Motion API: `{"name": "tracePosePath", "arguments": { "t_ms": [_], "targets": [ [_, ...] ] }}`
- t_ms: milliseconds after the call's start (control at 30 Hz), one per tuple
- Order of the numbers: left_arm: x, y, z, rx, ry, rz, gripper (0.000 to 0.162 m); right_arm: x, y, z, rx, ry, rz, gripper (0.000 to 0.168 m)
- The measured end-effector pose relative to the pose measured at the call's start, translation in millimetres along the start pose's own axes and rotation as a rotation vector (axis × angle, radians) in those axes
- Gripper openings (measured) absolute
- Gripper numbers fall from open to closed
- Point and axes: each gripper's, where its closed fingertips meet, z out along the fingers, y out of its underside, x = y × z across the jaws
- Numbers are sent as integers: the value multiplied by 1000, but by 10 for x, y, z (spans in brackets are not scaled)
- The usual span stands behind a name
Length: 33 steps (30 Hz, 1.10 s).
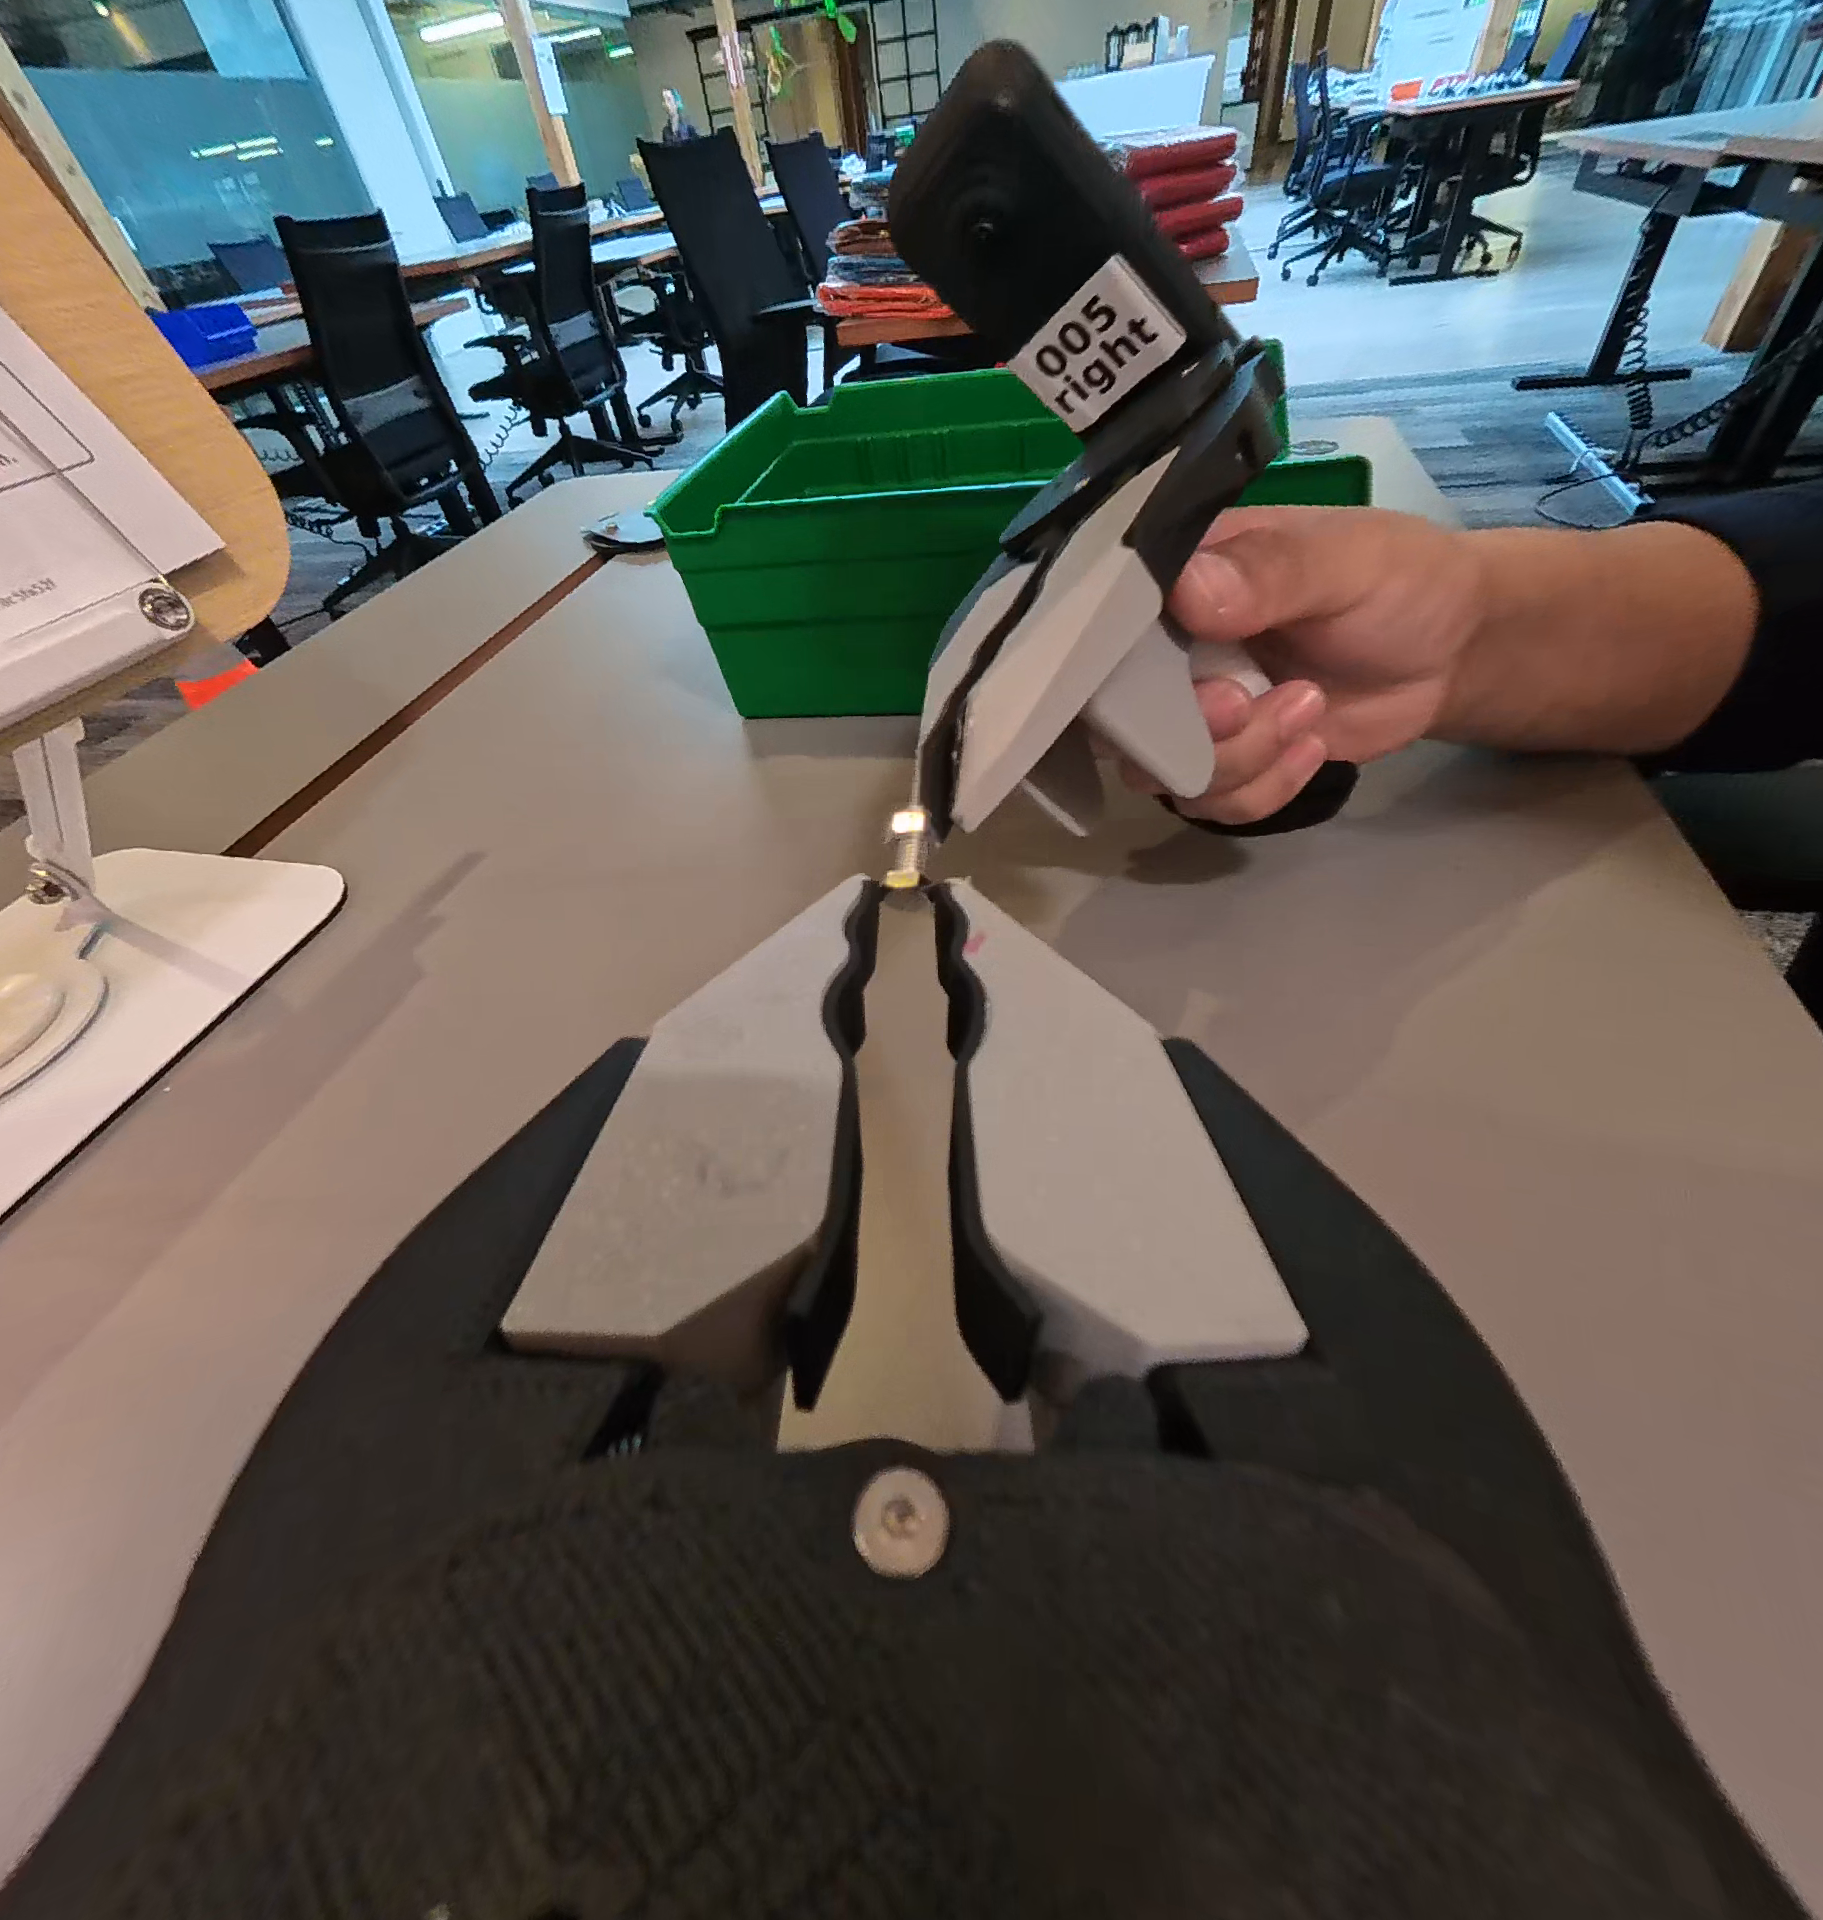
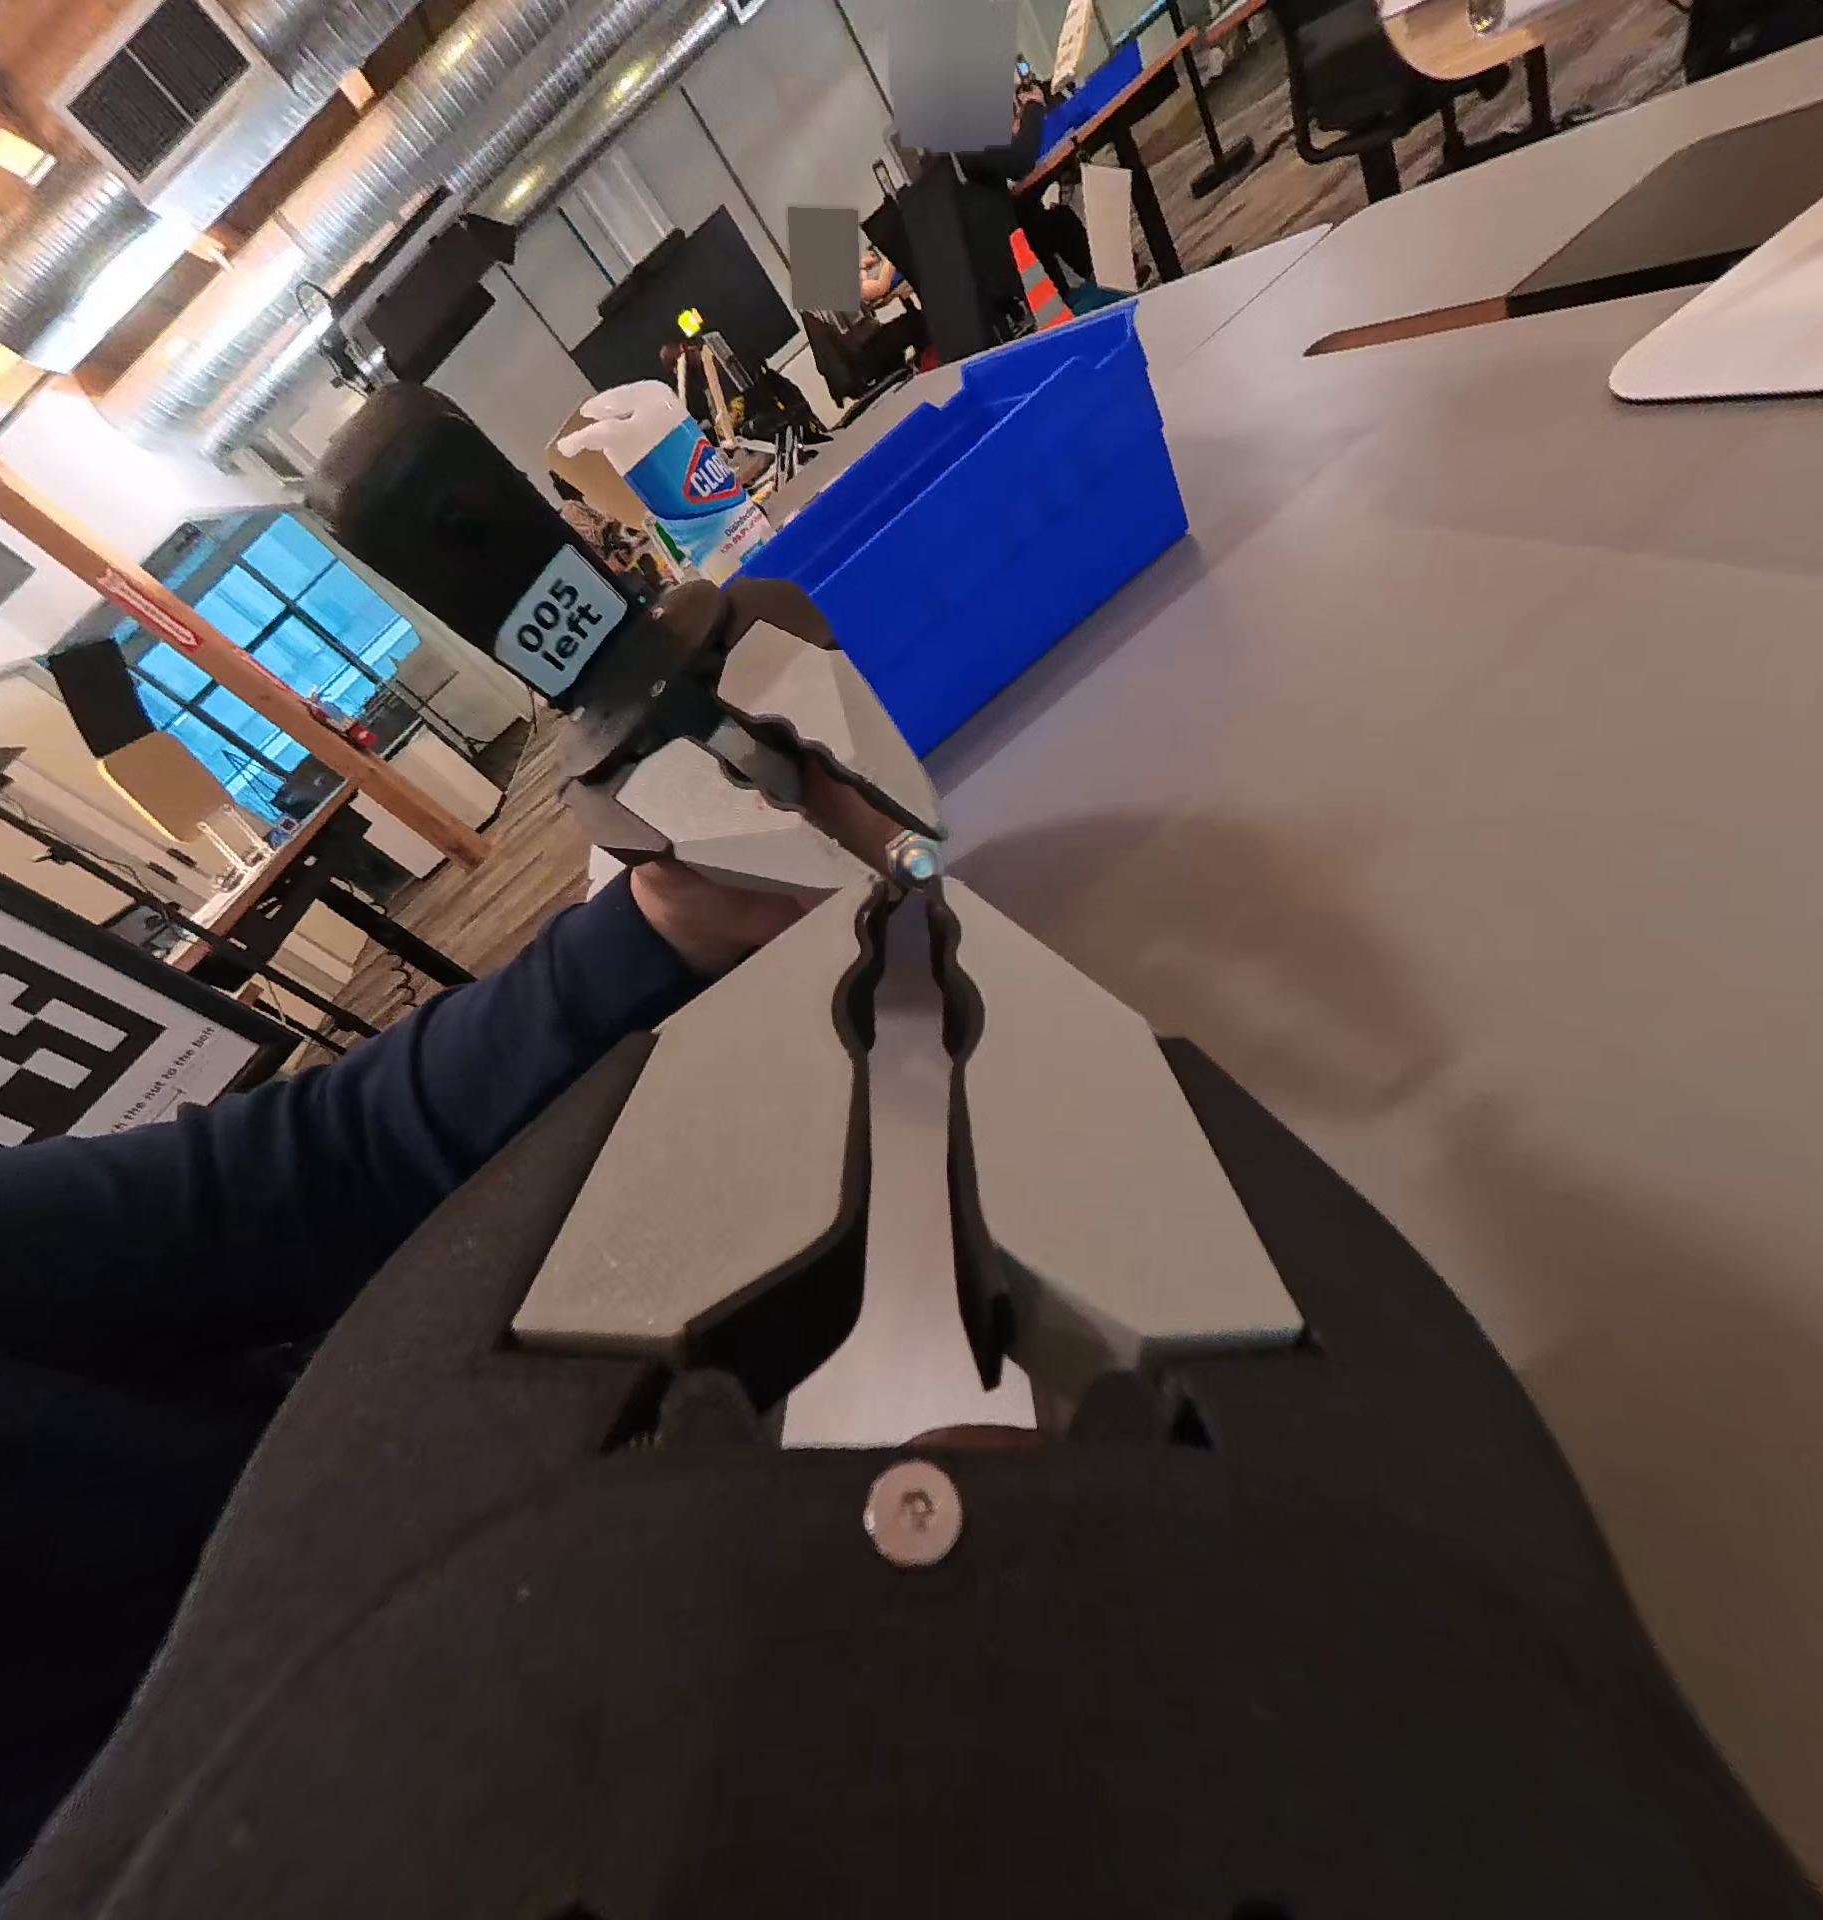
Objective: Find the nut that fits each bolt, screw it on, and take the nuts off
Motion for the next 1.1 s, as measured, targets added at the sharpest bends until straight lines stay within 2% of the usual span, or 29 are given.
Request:
{"name": "tracePosePath", "arguments": {
  "t_ms": [533, 633, 800, 1000, 1100],
  "targets": [
    [92, 90, 88, -59, 23, 25, 9, -24, -23, 13, 11, 23, -54, 8],
    [109, 118, 117, -76, 21, 40, 9, -70, -17, 31, 9, 7, -65, 4],
    [86, 64, 83, -51, 8, 40, 8, 48, -164, -116, 58, 125, -157, 10],
    [45, -2, 46, -10, -15, 34, 8, 17, -47, -52, 1, 60, -90, 21],
    [72, 9, 63, -18, -7, 42, 8, -1, -10, -16, -13, 46, -80, 21]
  ]
}}
